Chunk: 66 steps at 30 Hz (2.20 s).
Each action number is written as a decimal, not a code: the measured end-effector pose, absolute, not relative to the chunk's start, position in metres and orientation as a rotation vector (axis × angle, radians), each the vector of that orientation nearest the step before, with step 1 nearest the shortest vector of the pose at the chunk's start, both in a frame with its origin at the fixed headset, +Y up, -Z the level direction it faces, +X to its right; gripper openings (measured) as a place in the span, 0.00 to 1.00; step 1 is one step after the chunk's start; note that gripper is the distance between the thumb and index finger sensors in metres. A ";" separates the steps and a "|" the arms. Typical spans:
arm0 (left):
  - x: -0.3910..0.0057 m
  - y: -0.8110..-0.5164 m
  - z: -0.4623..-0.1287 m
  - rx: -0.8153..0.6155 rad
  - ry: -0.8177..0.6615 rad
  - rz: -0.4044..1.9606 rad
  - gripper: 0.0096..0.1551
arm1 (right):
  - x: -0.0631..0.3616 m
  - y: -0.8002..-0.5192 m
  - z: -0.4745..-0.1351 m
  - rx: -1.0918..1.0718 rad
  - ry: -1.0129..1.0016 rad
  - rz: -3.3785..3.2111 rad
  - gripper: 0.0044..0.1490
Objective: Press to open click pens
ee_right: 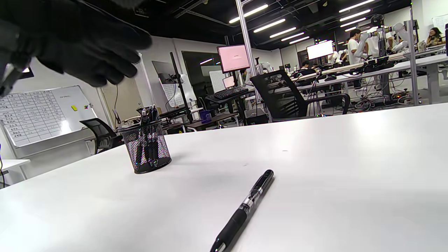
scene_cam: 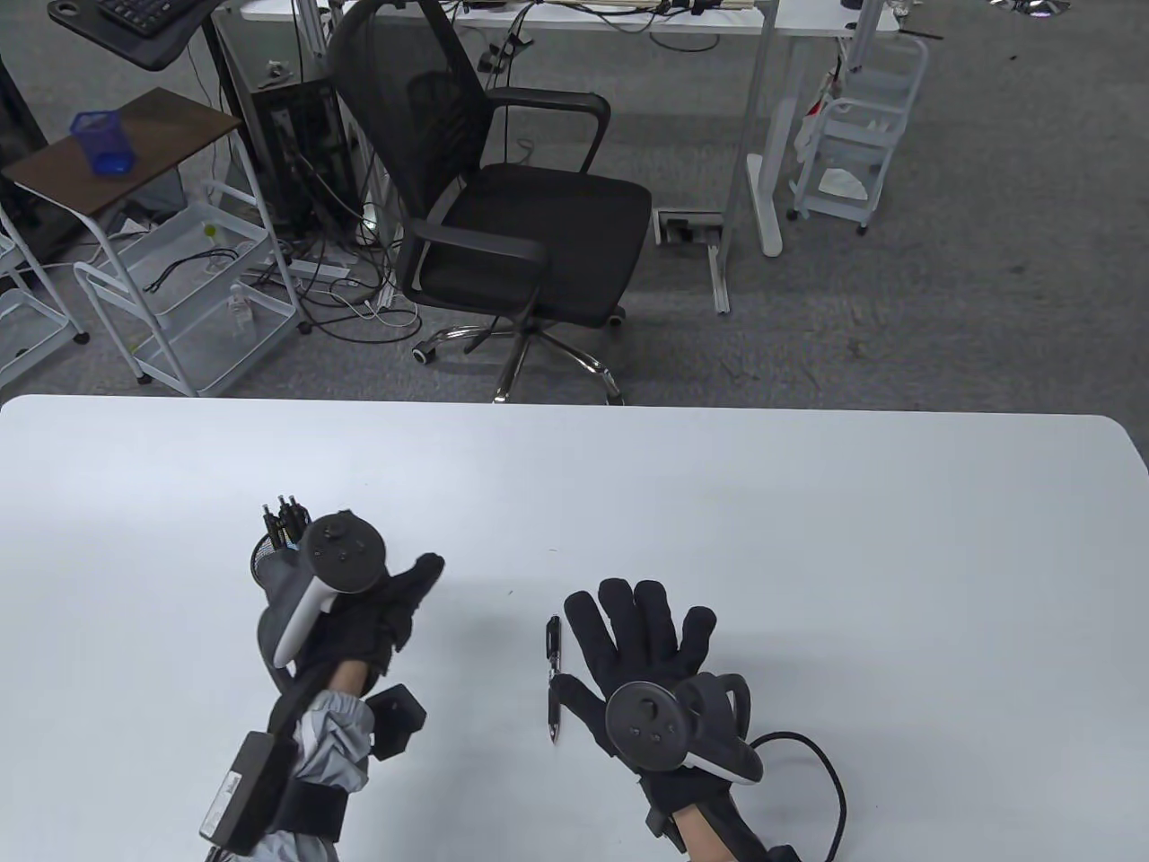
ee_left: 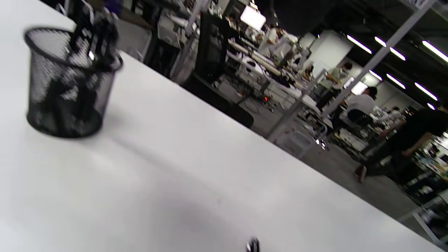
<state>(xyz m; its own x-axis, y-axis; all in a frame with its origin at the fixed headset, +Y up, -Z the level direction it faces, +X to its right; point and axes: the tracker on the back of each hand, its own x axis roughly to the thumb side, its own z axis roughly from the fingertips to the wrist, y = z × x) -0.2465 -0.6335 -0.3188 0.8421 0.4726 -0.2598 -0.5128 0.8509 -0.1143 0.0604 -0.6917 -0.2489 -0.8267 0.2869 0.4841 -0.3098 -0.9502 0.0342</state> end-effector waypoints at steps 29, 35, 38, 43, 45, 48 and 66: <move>-0.415 -0.738 -0.382 -0.174 0.370 0.978 0.44 | 0.062 -0.692 -0.252 0.653 -0.060 2.778 0.48; -0.420 -0.755 -0.389 -0.222 0.365 1.055 0.40 | 0.063 -0.695 -0.255 0.631 -0.043 2.791 0.48; -0.423 -0.761 -0.392 -0.243 0.356 1.096 0.38 | 0.063 -0.696 -0.256 0.627 -0.039 2.796 0.48; -0.426 -0.765 -0.394 -0.270 0.357 1.102 0.38 | 0.065 -0.697 -0.258 0.615 -0.025 2.802 0.48; -0.426 -0.766 -0.395 -0.279 0.356 1.109 0.37 | 0.065 -0.697 -0.258 0.610 -0.023 2.807 0.48; -0.426 -0.766 -0.397 -0.295 0.349 1.113 0.35 | 0.065 -0.697 -0.258 0.608 -0.019 2.813 0.48; -0.417 -0.761 -0.397 -0.269 0.377 1.119 0.20 | 0.066 -0.697 -0.259 0.601 -0.013 2.812 0.47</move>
<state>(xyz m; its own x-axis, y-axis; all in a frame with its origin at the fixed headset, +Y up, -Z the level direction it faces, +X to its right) -0.4166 -0.7609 -0.3973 0.3838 0.8201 -0.4244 -0.9097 0.4147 -0.0213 0.0664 -0.6971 -0.2591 -0.8790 0.2555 0.4025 -0.2592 -0.9647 0.0463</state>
